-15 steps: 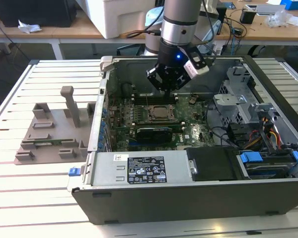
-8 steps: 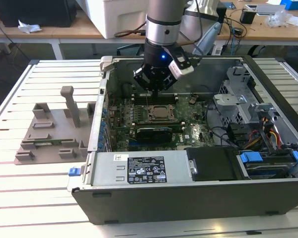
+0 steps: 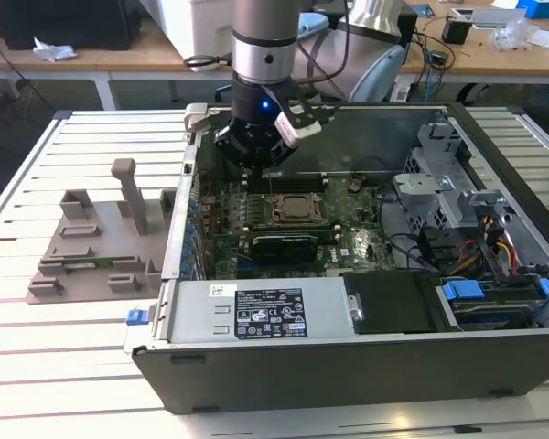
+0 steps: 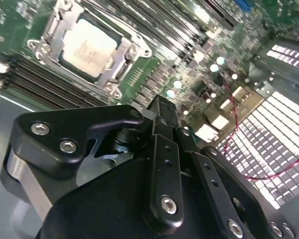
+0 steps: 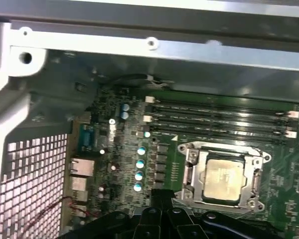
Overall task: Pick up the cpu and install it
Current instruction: 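Install the first cpu locking lever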
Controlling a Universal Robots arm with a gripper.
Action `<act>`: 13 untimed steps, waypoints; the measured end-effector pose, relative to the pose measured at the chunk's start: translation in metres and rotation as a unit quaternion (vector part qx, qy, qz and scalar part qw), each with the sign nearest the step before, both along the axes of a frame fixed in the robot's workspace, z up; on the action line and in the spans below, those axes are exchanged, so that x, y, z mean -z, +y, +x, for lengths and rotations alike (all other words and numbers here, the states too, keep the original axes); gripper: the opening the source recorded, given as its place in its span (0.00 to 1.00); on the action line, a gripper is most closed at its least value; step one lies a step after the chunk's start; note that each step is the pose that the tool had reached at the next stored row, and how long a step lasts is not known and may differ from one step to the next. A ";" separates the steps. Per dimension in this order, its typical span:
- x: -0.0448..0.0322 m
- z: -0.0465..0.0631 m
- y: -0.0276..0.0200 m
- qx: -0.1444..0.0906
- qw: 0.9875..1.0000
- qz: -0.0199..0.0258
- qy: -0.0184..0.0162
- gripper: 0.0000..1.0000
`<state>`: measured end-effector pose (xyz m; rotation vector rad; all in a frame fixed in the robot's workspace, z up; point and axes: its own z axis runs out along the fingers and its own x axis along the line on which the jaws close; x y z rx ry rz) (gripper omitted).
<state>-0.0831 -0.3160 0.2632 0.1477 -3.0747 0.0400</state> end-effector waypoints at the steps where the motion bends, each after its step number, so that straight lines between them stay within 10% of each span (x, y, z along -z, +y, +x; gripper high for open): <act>1: 0.0000 -0.001 0.0000 0.000 1.000 0.000 0.000 0.11; 6: 0.0008 -0.004 0.0222 0.000 1.000 0.004 0.000 0.11; 13: 0.0000 0.012 0.0325 0.000 1.000 0.004 0.000 0.11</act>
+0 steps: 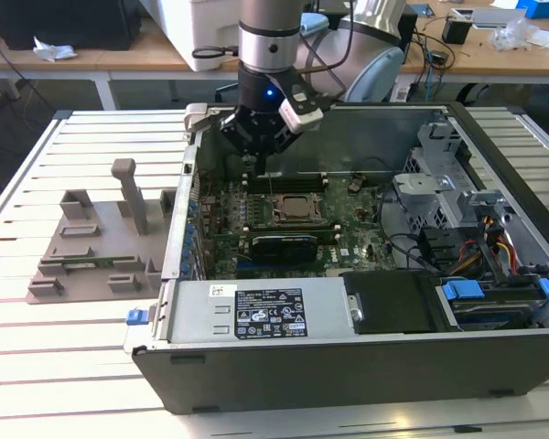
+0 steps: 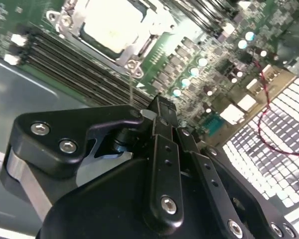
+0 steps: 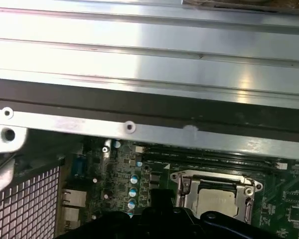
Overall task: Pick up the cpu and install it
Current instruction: 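Install the first cpu locking lever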
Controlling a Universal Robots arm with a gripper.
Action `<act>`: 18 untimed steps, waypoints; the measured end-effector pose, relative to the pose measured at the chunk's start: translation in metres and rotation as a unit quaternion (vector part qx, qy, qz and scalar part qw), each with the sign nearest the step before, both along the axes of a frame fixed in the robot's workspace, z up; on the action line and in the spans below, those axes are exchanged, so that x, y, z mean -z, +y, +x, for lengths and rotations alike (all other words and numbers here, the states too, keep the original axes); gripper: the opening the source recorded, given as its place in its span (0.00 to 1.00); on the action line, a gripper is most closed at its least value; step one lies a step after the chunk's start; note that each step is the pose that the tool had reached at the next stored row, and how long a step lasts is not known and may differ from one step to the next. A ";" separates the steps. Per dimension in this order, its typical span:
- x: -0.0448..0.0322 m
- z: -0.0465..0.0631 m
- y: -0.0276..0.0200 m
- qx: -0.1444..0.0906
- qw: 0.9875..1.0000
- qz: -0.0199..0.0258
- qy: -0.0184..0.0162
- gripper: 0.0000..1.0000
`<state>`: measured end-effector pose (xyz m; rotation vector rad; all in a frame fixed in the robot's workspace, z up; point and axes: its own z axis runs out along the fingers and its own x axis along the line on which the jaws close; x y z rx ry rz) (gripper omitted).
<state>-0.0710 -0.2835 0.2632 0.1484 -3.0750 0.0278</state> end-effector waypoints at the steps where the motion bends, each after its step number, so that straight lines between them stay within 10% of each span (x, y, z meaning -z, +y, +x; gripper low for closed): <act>1: -0.0002 0.002 0.0009 0.000 1.000 0.000 0.000 0.11; 18: -0.0001 0.022 0.0064 0.000 1.000 0.004 0.008 0.11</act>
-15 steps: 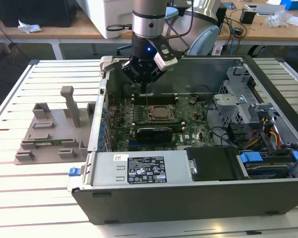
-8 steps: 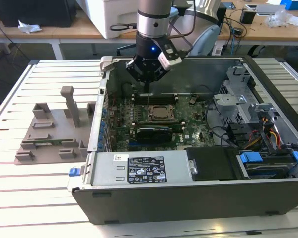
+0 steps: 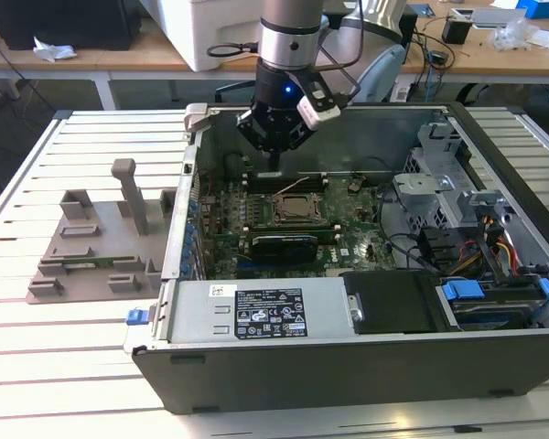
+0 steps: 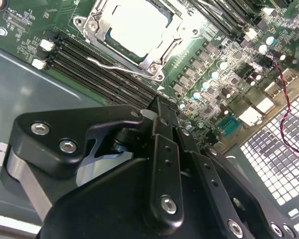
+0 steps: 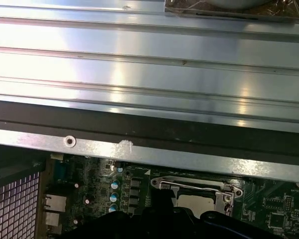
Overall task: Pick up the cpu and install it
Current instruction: 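Install the first cpu locking lever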
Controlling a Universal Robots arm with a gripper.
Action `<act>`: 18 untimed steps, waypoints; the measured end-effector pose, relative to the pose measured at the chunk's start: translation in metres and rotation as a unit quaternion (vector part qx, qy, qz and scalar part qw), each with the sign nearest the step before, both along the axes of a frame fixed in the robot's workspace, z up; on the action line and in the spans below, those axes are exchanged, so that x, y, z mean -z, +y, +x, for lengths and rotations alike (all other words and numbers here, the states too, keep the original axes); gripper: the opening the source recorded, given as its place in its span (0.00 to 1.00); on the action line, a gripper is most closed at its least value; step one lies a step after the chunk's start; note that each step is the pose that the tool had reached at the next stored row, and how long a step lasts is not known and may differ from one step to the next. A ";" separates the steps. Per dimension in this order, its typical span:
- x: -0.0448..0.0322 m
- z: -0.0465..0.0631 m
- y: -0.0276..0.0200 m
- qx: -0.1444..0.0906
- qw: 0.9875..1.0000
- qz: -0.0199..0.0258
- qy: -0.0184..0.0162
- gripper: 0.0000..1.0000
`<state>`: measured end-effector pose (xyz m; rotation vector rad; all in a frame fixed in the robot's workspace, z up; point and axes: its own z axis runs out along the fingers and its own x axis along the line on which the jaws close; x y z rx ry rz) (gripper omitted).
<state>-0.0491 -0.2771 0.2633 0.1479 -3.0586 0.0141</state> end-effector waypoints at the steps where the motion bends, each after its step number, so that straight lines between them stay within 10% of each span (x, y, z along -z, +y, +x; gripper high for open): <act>1: 0.0000 0.001 0.0000 0.000 1.000 0.000 0.000 0.11; 18: 0.0067 0.011 0.0000 0.000 1.000 0.000 0.000 0.11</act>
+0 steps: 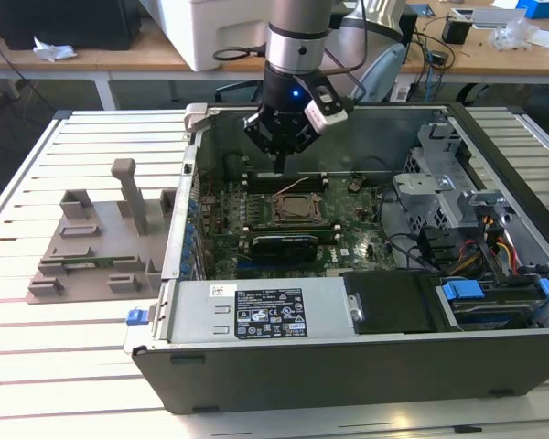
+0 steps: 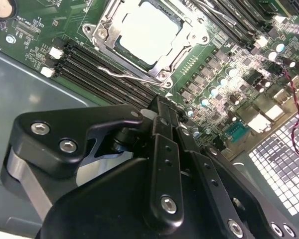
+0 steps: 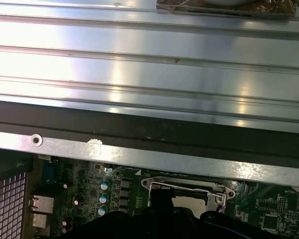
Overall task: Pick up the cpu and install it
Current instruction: 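Install the first cpu locking lever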
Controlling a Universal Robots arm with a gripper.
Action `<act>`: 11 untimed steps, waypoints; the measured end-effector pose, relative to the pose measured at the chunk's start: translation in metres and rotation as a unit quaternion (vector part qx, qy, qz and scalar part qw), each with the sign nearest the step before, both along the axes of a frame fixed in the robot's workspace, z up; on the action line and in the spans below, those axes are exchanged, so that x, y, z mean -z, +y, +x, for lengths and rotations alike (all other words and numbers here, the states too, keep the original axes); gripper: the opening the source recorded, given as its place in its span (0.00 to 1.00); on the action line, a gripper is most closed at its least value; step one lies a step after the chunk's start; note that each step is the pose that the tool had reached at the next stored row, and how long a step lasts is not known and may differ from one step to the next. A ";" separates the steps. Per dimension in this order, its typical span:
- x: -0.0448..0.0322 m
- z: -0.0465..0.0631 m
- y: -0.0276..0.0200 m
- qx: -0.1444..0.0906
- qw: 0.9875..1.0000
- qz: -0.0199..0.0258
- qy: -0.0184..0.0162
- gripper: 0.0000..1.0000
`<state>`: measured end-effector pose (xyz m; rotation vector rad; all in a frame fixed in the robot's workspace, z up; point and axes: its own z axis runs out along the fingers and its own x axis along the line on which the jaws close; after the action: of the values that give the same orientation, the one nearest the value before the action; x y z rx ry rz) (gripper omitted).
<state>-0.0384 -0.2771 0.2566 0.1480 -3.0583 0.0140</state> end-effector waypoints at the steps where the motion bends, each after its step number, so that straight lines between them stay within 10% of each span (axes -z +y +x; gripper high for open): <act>1: 0.0006 0.000 0.0000 0.000 1.000 0.000 0.000 0.11; 11: 0.0087 0.003 0.0000 0.000 1.000 0.000 0.000 0.11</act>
<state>-0.0353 -0.2771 0.2479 0.1479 -3.0581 0.0140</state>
